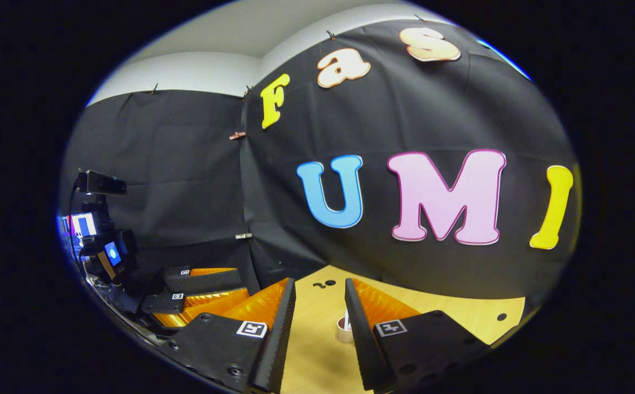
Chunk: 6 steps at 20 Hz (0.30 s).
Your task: Put the toothbrush and toothpaste on the desktop into the cup, then pick up the cup and place it on the coaster on the desktop.
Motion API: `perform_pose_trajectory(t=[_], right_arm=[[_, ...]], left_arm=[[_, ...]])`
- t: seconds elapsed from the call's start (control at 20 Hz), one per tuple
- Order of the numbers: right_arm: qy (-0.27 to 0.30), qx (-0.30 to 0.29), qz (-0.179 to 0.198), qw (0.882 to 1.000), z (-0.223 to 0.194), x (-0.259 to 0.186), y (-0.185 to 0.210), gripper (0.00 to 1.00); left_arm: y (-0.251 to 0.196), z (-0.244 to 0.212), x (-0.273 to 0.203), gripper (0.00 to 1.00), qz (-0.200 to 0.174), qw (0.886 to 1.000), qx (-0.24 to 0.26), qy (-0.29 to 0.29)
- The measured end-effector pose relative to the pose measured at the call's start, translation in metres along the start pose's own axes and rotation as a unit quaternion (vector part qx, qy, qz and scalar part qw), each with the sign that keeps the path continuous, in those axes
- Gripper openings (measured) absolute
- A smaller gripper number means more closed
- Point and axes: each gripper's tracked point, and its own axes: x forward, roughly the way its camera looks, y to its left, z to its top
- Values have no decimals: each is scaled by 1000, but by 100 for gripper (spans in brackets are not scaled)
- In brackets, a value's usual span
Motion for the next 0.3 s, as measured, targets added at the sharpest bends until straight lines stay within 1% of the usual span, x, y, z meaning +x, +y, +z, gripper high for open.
perform_pose_trajectory(t=[0.05, 0.1, 0.15, 0.25, 0.3], right_arm=[[-8, -7, 0, 1000, 2, -7, 3, 56], [-16, -16, -1, 1000, 4, -13, 5, 62], [-22, -24, -4, 999, 6, -18, 5, 57], [-38, -31, -6, 999, 10, -27, 12, 58], [-44, -32, -11, 998, 11, -30, 12, 62]], left_arm=[[-4, 3, 0, 77, -4, 1000, 1, -3], [-6, 7, -1, 77, -7, 1000, 3, -6], [-8, 9, -1, 77, -9, 1000, 5, -10], [-14, 13, -2, 77, -15, 1000, 8, -16], [-17, 14, -3, 77, -18, 1000, 10, -18]])
